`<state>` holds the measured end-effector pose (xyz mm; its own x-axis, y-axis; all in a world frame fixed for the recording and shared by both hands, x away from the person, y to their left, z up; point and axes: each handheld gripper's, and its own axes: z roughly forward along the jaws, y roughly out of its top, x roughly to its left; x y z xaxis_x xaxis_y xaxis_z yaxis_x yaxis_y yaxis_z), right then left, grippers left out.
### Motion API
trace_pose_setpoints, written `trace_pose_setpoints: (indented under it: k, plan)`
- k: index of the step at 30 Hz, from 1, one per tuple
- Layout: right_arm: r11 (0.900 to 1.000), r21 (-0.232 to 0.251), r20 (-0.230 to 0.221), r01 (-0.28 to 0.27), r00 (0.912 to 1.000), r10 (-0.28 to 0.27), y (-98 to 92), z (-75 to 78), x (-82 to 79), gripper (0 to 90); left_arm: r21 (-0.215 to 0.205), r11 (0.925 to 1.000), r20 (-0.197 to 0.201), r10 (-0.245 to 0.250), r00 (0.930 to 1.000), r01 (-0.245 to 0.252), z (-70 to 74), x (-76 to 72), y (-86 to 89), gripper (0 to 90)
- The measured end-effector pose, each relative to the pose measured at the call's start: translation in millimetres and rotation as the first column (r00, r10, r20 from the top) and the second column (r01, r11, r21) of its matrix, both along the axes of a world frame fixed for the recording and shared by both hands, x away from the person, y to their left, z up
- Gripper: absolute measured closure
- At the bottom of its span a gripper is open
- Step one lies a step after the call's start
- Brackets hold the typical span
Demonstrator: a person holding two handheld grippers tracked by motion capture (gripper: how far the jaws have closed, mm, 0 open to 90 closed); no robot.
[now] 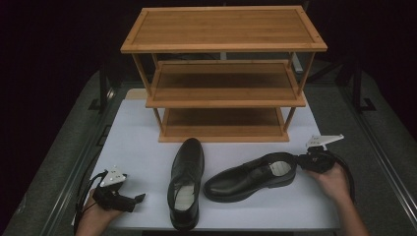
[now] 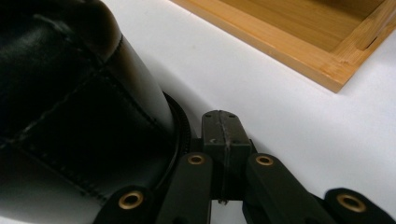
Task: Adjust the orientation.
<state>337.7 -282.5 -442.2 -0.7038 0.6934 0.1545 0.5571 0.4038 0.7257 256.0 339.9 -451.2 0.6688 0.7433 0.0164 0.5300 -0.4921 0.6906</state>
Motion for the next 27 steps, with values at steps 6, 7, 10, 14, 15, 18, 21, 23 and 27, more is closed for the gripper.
trace_pose_setpoints:
  k: [6, 7, 10, 14, 15, 18, 21, 23, 27]
  plan:
    - [1.000, -0.017, -0.009, -0.018, 0.9998, 0.018, -1.1, 2.1, -11.4, 89.9, 0.000, 1.0000, 0.000, 0.000, 1.0000, 0.000, 0.0, 0.0, 0.0, 0.0]
    - [1.000, -0.018, -0.005, -0.022, 0.9998, 0.022, -1.4, 2.1, -13.9, 89.9, 0.000, 1.0000, 0.000, 0.000, 1.0000, 0.000, 0.0, 0.1, 0.0, 0.0]
    - [1.000, -0.003, -0.017, -0.031, 0.9994, 0.031, -3.7, 1.2, -19.9, 89.9, 0.000, 1.0000, 0.000, 0.000, 1.0000, 0.000, 0.0, 0.0, 0.0, 0.0]
    - [0.999, 0.001, -0.025, -0.041, 0.9988, 0.041, -4.5, 1.5, -27.5, 89.9, 0.000, 1.0000, 0.000, 0.000, 1.0000, 0.000, 0.0, 0.1, 0.0, 0.0]
    - [0.999, 0.003, -0.028, -0.043, 0.9987, 0.043, -4.7, 1.4, -29.5, 89.9, 0.000, 1.0000, 0.000, 0.000, 1.0000, 0.000, 0.0, 0.1, 0.0, 0.0]
    - [0.999, 0.005, -0.031, -0.053, 0.9981, 0.054, -5.1, 1.2, -36.5, 89.9, 0.000, 1.0000, 0.000, 0.000, 1.0000, 0.000, 0.0, 0.0, 0.0, 0.0]
    - [0.998, 0.005, -0.034, -0.063, 0.9974, 0.063, -4.6, 1.4, -45.4, 89.9, 0.000, 1.0000, 0.000, 0.000, 1.0000, 0.000, 0.0, 0.0, 0.0, 0.0]
    - [0.998, -0.005, -0.038, -0.057, 0.9977, 0.057, -3.9, 2.1, -51.3, 89.9, 0.001, 1.0000, 0.000, 0.000, 1.0000, 0.000, 0.0, 0.0, 0.0, 0.0]
    - [0.997, -0.021, -0.041, -0.068, 0.9969, 0.067, -3.3, 3.9, -62.0, 89.9, 0.001, 1.0000, 0.000, 0.000, 1.0000, 0.000, 0.0, 0.0, 0.0, 0.0]
